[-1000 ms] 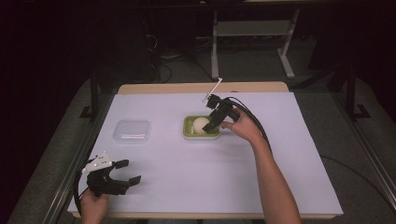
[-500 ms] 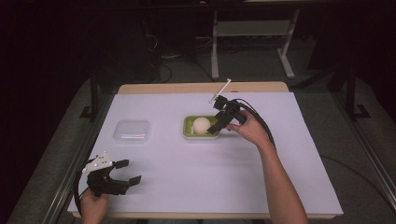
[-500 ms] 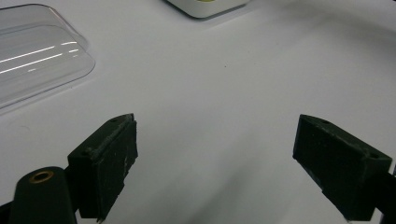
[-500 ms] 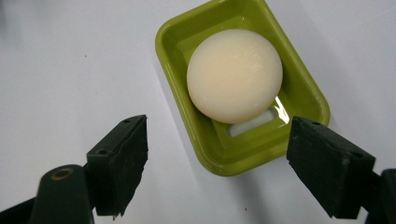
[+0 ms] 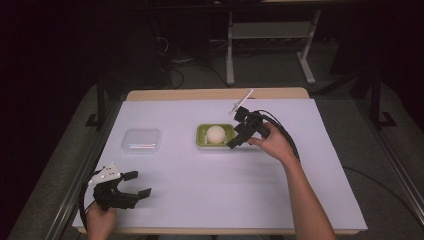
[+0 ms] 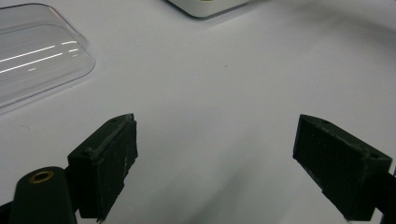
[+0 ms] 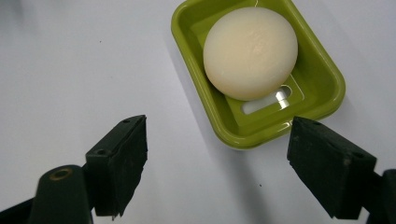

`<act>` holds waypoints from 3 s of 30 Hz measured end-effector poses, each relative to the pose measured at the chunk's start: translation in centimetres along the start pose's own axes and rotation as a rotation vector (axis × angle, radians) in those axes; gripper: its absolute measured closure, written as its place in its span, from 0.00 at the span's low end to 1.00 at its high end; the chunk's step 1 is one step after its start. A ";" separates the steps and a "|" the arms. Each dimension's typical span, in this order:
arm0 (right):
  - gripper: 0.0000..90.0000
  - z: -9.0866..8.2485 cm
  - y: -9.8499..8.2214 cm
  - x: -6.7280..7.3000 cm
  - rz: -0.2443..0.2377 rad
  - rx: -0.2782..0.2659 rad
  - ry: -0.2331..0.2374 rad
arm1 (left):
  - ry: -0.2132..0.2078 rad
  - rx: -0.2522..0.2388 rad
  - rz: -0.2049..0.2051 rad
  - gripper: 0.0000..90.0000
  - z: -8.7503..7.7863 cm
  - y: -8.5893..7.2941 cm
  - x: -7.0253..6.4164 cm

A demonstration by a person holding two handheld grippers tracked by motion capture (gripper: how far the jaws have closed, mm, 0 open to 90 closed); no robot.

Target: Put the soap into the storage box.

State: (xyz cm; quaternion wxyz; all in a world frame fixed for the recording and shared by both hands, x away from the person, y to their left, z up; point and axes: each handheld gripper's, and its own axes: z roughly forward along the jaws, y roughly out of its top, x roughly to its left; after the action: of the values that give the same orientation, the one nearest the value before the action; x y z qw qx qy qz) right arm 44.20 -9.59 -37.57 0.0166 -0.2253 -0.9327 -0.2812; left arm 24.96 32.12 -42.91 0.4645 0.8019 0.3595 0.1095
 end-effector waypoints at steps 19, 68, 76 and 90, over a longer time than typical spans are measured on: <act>0.21 -0.7 -2.7 0.9 0.014 -0.002 -0.004 | 0.002 0.005 0.008 0.14 0.1 0.1 -0.1; 0.22 -4.6 -11.5 3.4 0.083 -0.078 -0.041 | -0.003 0.021 0.019 0.14 0.6 0.2 -0.3; 0.22 -4.7 -12.3 3.9 0.086 -0.081 -0.041 | 0.001 0.020 0.015 0.14 0.5 0.1 -0.3; 0.23 -4.9 -15.7 5.0 0.111 -0.087 -0.056 | 0.002 0.023 0.014 0.14 0.6 0.1 -0.3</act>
State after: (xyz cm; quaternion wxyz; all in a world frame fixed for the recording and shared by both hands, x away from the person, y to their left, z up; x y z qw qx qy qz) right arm 32.46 -21.73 -40.76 -0.0037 -0.2850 -0.9058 -0.3136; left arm 25.11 31.50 -43.13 0.4540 0.8096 0.3557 0.1095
